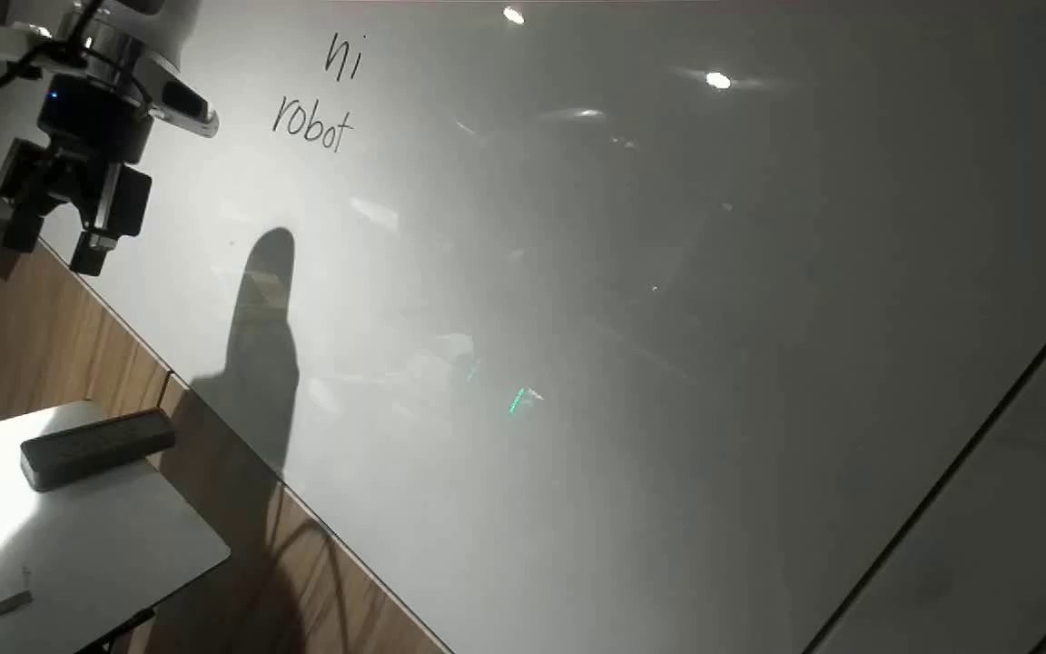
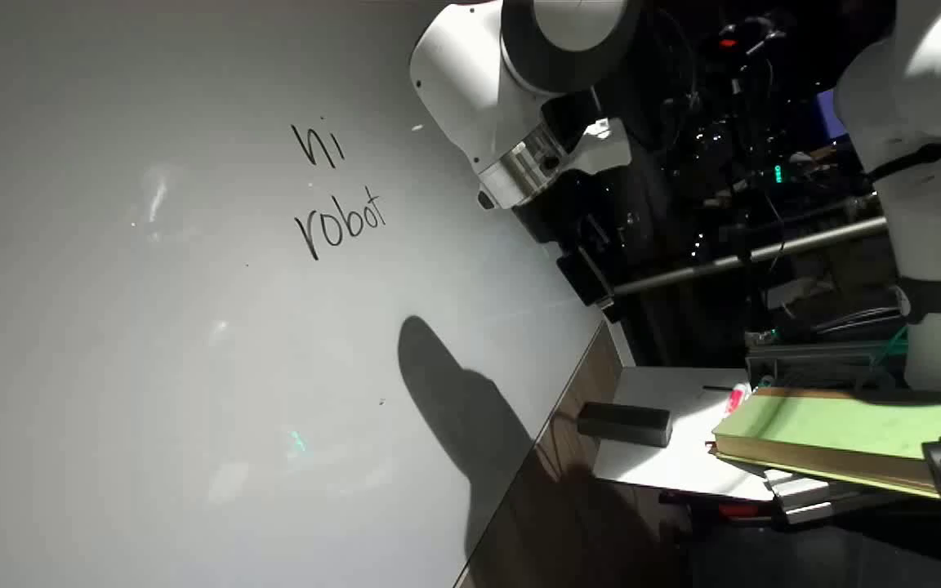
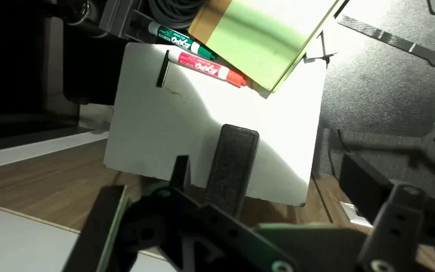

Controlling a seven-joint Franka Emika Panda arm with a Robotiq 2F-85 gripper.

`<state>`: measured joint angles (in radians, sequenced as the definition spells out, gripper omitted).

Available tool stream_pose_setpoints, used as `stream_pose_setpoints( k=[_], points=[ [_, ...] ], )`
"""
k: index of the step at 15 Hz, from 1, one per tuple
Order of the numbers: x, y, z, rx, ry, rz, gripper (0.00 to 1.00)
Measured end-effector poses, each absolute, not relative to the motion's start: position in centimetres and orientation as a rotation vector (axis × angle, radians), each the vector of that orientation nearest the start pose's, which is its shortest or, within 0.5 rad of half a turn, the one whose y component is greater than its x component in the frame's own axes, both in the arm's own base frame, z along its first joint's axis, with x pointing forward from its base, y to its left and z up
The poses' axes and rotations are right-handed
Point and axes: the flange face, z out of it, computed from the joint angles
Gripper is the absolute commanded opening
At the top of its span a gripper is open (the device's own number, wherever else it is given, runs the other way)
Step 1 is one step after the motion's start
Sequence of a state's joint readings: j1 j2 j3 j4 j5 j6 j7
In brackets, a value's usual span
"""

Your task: Use the duster to erase the markings on the board

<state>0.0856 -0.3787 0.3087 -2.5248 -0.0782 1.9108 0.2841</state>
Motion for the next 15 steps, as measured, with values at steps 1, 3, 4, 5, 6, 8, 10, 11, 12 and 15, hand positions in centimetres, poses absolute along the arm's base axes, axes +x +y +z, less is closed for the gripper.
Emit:
stream_pose_setpoints(
  k=[1,3,4,5,6,8,10,11,12,15],
  points=[
    [36.16,14.23,38.70,-3.376,-0.187,0.308,1.00],
    [36.16,14.23,38.70,-3.376,-0.187,0.308,1.00],
    [36.16,14.23,38.70,-3.376,-0.187,0.308,1.00],
    [36.16,14.23,38.70,-3.376,-0.187,0.308,1.00],
    [36.16,14.23,38.70,-3.376,-0.187,0.308,1.00],
    [36.16,14.23,38.70,-3.376,-0.187,0.308,1.00],
    [36.16,14.23,38.70,-3.376,-0.187,0.308,1.00],
    [36.15,14.24,38.70,-3.375,-0.188,0.309,1.00],
    [36.19,14.20,38.69,-3.374,-0.186,0.307,1.00],
    [36.97,13.76,38.49,-3.360,-0.137,0.251,1.00]
  ],
)
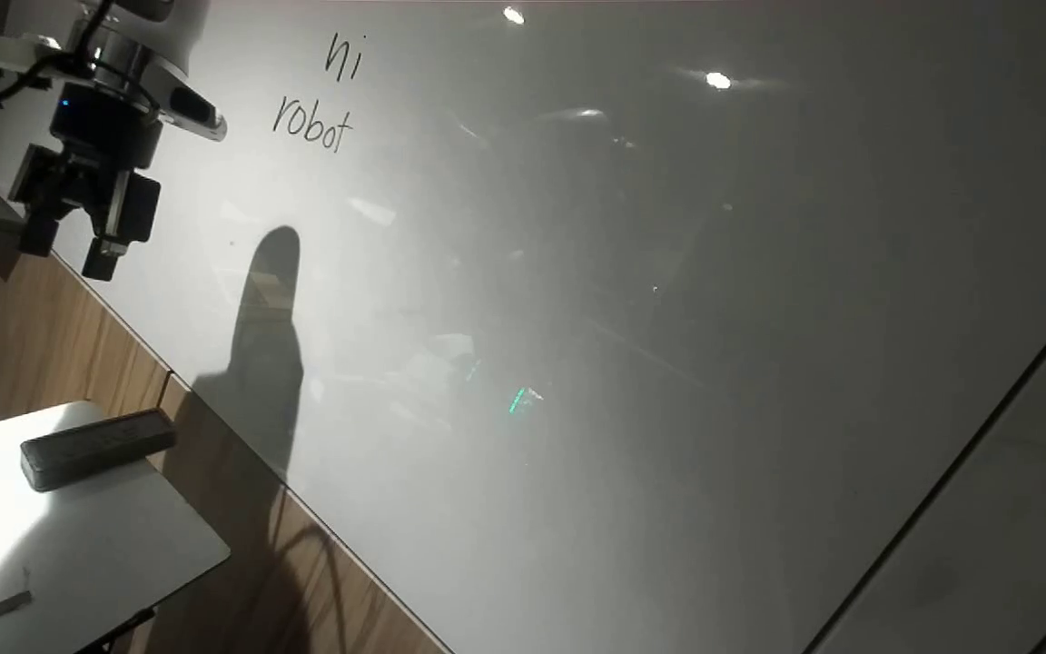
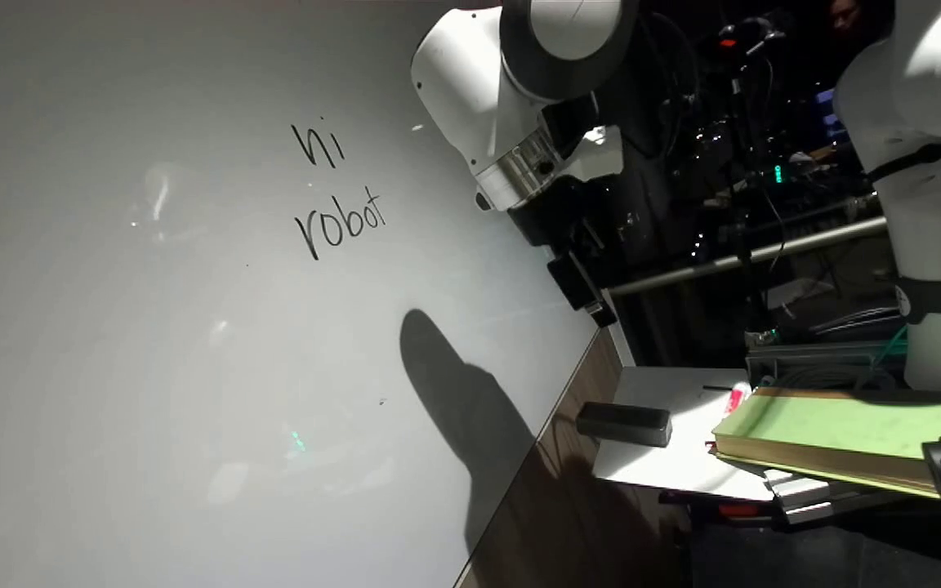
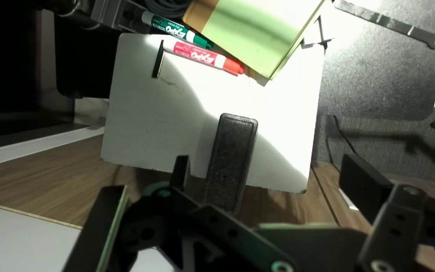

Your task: Use the duster to erase the markings on the board

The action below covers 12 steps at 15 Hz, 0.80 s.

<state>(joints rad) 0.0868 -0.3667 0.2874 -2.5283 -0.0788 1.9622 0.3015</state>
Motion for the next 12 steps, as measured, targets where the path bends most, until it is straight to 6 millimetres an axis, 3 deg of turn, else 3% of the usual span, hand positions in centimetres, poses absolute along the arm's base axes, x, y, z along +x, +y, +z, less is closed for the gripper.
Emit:
stream_pose_setpoints(
  k=[6,12],
  points=[
    [40.1,11.9,36.4,-3.321,0.106,0.069,1.00],
    [40.1,11.0,31.6,-3.331,0.234,0.097,1.00]
  ],
)
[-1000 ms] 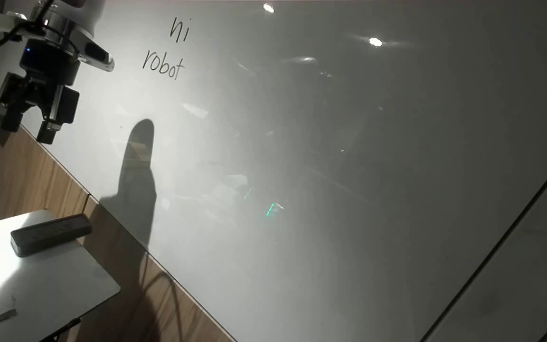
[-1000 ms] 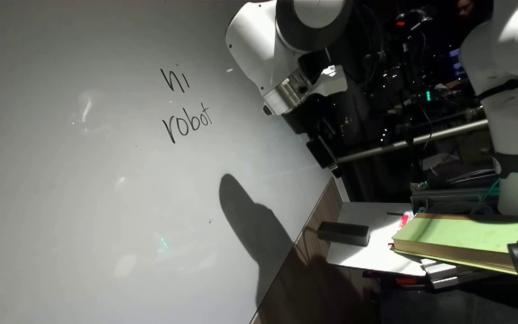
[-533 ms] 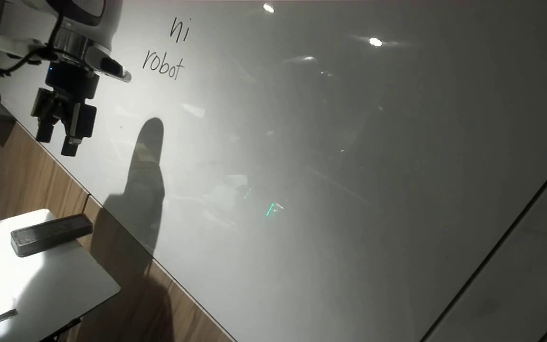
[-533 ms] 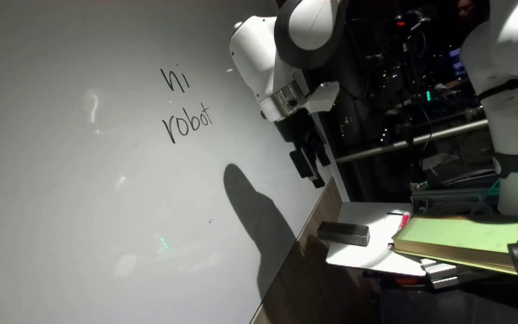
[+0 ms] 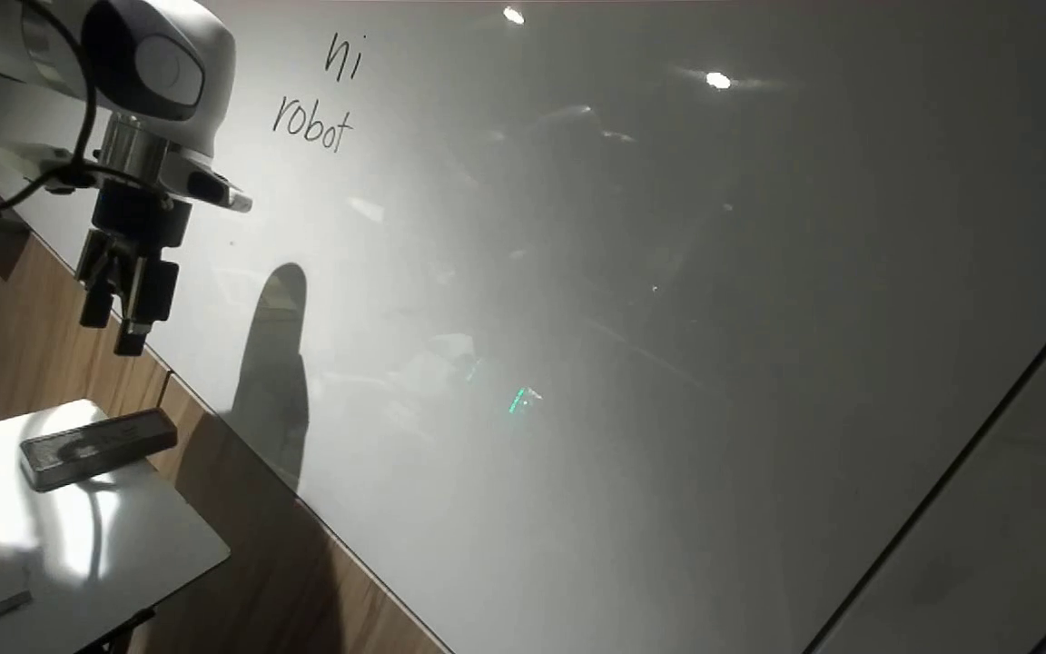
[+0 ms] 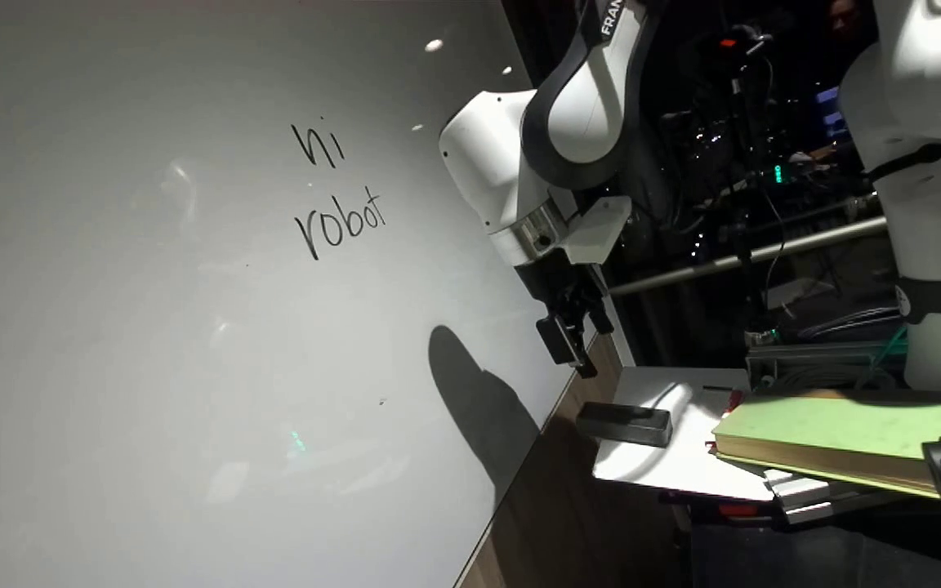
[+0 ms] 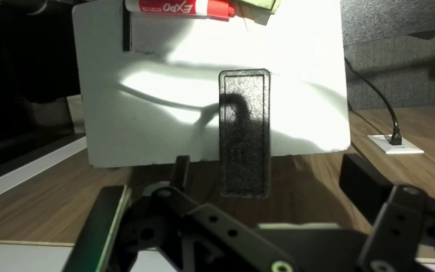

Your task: Use the duster to erase the markings on the board

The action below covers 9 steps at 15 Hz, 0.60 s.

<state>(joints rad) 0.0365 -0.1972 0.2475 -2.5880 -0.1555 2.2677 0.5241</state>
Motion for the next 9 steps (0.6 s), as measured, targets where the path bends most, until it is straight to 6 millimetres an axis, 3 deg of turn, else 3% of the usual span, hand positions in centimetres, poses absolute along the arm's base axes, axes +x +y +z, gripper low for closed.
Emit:
stream_pose_setpoints(
  k=[9],
  points=[
    [41.8,9.2,25.5,-3.342,0.280,0.104,1.00]
  ],
)
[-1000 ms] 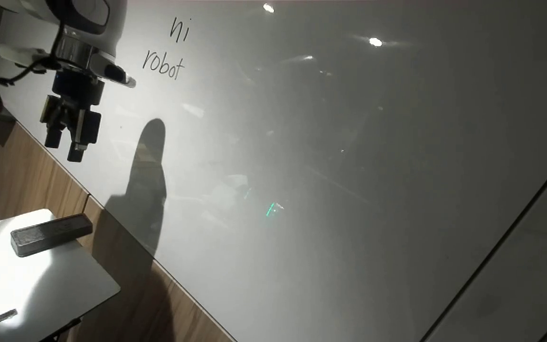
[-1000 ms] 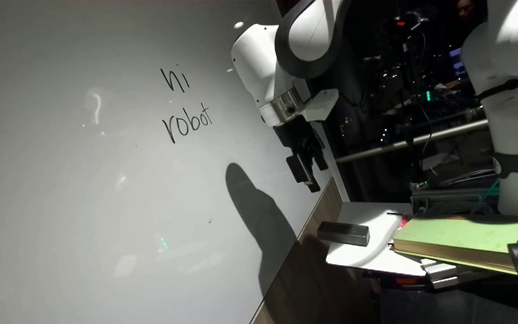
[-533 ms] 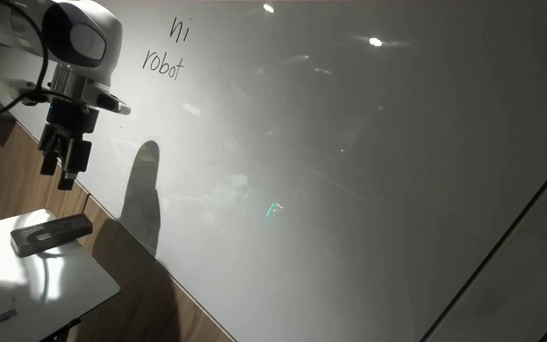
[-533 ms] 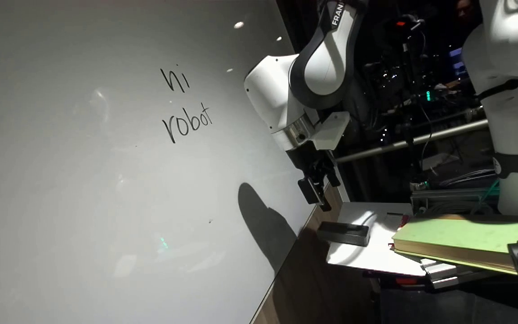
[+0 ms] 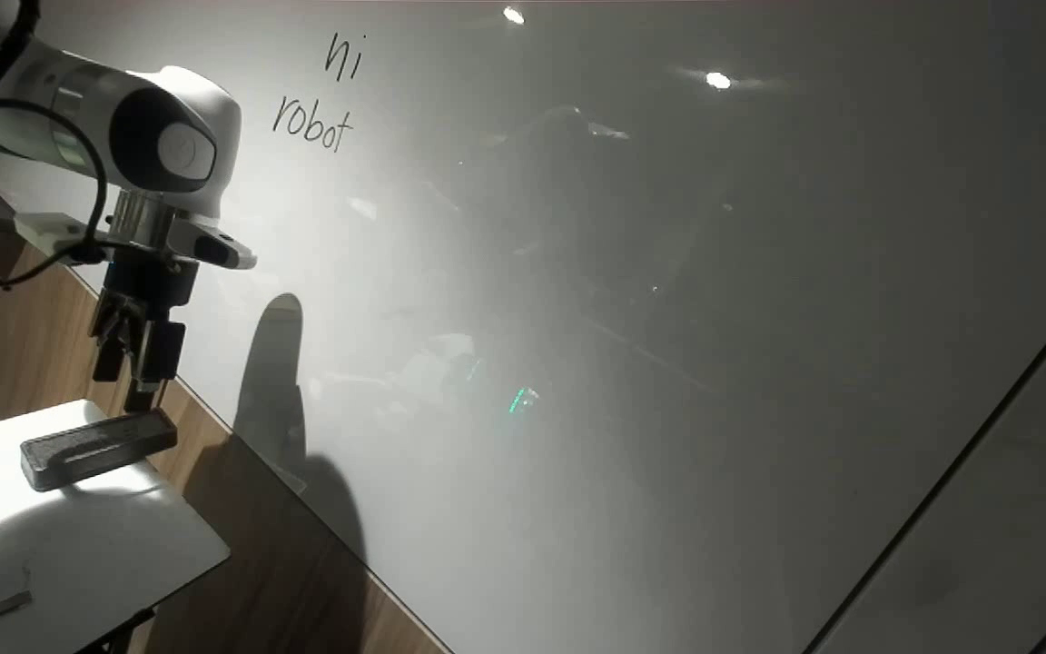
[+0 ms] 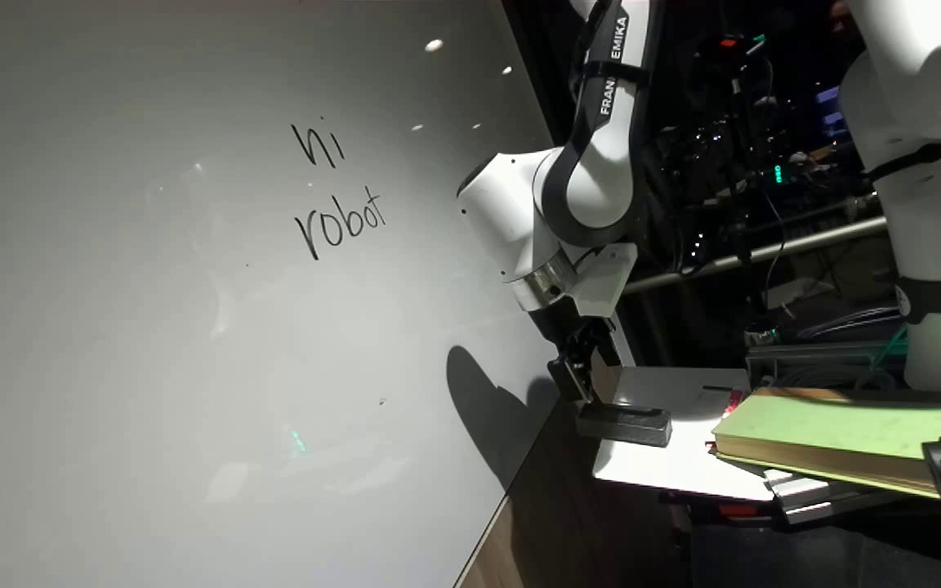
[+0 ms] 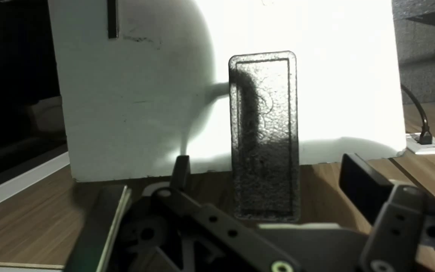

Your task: Use the duster to erase the markings on the board

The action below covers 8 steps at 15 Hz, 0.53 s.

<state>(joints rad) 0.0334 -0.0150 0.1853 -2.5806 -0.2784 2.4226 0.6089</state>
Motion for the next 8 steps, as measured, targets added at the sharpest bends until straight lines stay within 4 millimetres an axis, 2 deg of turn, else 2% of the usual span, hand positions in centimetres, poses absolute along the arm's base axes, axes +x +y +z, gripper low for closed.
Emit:
stream_pose_setpoints(
  k=[4,8],
  points=[
    [42.9,7.6,22.8,-3.328,0.320,0.144,1.00],
    [43.8,7.6,21.2,-3.320,0.325,0.167,1.00]
  ],
)
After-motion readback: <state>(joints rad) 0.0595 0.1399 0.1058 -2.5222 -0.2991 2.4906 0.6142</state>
